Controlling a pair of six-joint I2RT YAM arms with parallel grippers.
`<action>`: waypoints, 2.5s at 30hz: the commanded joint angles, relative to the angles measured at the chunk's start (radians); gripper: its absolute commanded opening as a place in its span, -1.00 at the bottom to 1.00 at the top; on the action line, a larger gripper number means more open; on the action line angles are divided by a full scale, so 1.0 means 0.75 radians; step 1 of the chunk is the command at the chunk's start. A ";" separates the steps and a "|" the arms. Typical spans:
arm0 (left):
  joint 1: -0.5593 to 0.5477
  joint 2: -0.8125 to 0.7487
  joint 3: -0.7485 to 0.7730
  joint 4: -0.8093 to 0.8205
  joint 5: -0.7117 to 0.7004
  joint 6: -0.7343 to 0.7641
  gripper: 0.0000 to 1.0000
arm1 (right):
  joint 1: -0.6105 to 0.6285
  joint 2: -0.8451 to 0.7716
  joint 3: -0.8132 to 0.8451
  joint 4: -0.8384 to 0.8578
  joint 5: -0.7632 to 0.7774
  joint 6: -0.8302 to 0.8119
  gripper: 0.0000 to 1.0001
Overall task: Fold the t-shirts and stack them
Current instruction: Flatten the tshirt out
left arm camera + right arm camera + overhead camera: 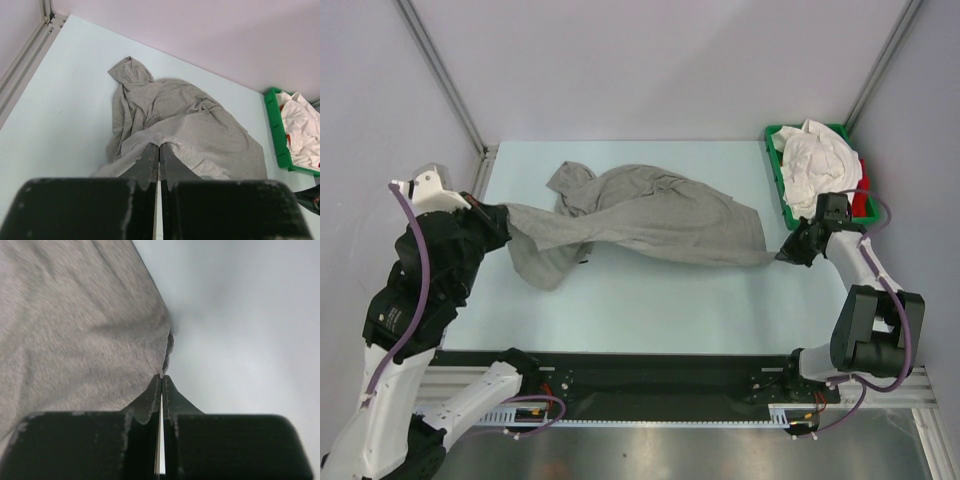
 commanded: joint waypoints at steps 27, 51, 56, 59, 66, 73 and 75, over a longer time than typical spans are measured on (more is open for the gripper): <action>0.012 -0.015 -0.289 0.036 0.264 0.008 -0.99 | -0.009 -0.250 -0.391 0.016 -0.220 0.254 0.30; 0.012 0.001 -0.262 0.045 0.272 0.067 -0.99 | 0.177 0.009 -0.414 0.096 0.253 0.647 -0.25; 0.012 -0.013 -0.260 0.047 0.232 0.045 -0.99 | 0.199 -0.015 -0.375 0.094 0.226 0.627 -1.00; 0.012 0.013 -0.211 0.057 0.164 0.045 -0.99 | 0.228 -0.048 -0.221 0.049 0.244 0.551 -1.00; 0.099 0.254 0.091 0.243 0.007 0.198 -0.99 | 0.218 0.093 0.455 -0.002 0.336 0.345 -1.00; 0.143 0.524 0.561 0.421 -0.075 0.410 -0.99 | 0.157 0.312 1.168 -0.076 0.298 0.218 -1.00; 0.143 0.549 0.702 0.464 -0.081 0.468 -0.99 | 0.140 0.325 1.281 -0.047 0.232 0.193 -1.00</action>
